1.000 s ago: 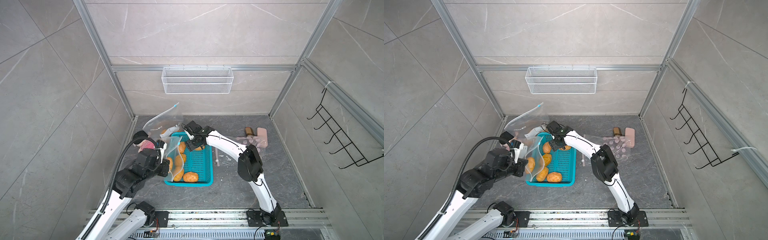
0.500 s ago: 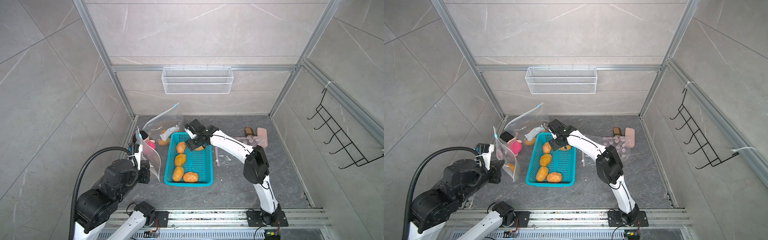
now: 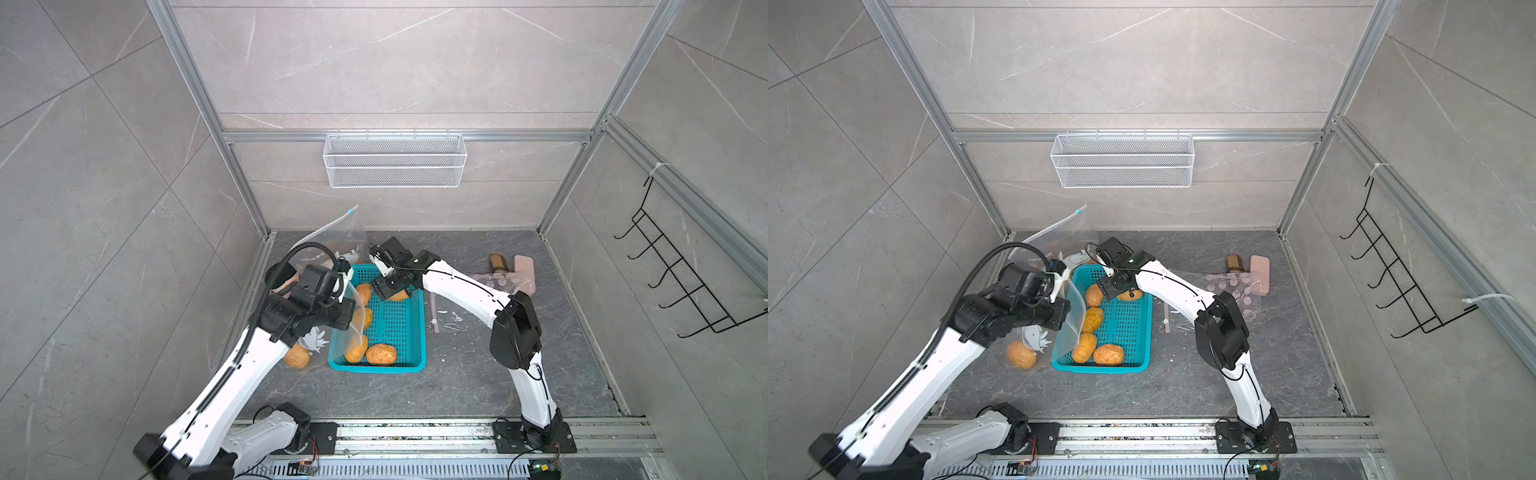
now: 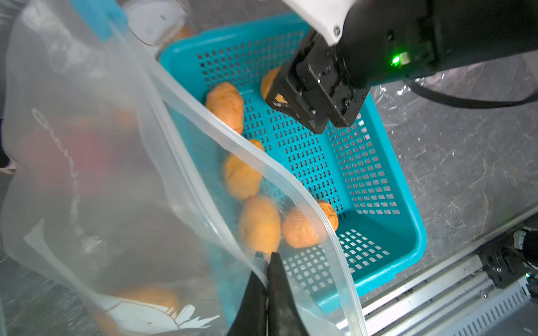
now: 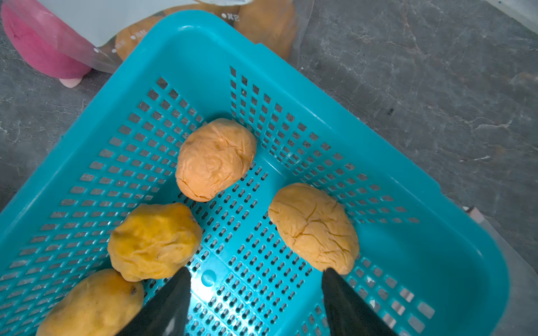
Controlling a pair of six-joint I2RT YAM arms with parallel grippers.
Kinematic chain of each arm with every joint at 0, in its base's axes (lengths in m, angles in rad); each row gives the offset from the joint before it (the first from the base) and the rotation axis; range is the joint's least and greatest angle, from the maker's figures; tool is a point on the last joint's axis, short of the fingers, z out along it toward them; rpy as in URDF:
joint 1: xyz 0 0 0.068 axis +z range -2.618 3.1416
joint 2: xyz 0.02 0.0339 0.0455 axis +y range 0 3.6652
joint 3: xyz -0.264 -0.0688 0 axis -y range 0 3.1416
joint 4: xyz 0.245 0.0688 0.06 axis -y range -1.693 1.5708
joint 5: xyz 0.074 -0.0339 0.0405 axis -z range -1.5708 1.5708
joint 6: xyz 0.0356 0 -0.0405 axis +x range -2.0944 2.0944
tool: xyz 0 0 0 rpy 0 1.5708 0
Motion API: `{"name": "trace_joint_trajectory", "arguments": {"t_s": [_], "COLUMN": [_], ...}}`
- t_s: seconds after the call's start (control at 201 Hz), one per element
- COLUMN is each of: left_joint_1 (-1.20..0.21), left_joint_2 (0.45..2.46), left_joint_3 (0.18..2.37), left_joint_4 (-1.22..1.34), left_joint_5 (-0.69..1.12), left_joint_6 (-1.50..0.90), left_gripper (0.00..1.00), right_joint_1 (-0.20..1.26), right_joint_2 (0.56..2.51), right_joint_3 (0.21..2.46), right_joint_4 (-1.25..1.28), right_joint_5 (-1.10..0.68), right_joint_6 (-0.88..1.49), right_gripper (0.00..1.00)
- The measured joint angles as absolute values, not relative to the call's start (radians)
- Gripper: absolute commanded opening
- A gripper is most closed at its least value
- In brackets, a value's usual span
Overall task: Put the potatoes into a zipper bag and zip it
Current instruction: Pick up the potato from the basket.
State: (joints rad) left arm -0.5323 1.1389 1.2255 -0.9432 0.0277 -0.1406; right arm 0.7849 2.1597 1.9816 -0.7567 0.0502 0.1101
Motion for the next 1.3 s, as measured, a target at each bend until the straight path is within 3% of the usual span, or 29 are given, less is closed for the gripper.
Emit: {"name": "trace_joint_trajectory", "arguments": {"t_s": [0.174,0.602,1.04,1.304], "left_joint_1": [-0.532,-0.532,-0.532,-0.532], "left_joint_2": [1.185,0.868,0.787,0.786], "left_joint_3": [1.169,0.916,0.871,0.871], "left_joint_4": [-0.909,-0.874,-0.835,-0.829], "left_joint_5": [0.071,0.084,0.102,0.108], "left_joint_6": [-0.131,-0.179,-0.191,-0.192], "left_gripper": [0.0,0.0,0.0,0.0], "right_joint_1": [0.772,0.743,0.742,0.742], "right_joint_2": [2.152,2.157,2.423,2.492], "right_joint_3": [1.935,1.906,2.265,2.316], "right_joint_4": [-0.731,-0.695,-0.854,-0.94], "right_joint_5": [0.071,0.022,0.129,0.15], "right_joint_6": [0.107,-0.023,-0.132,-0.135], "right_gripper": [0.74,0.74,0.75,0.73]}}
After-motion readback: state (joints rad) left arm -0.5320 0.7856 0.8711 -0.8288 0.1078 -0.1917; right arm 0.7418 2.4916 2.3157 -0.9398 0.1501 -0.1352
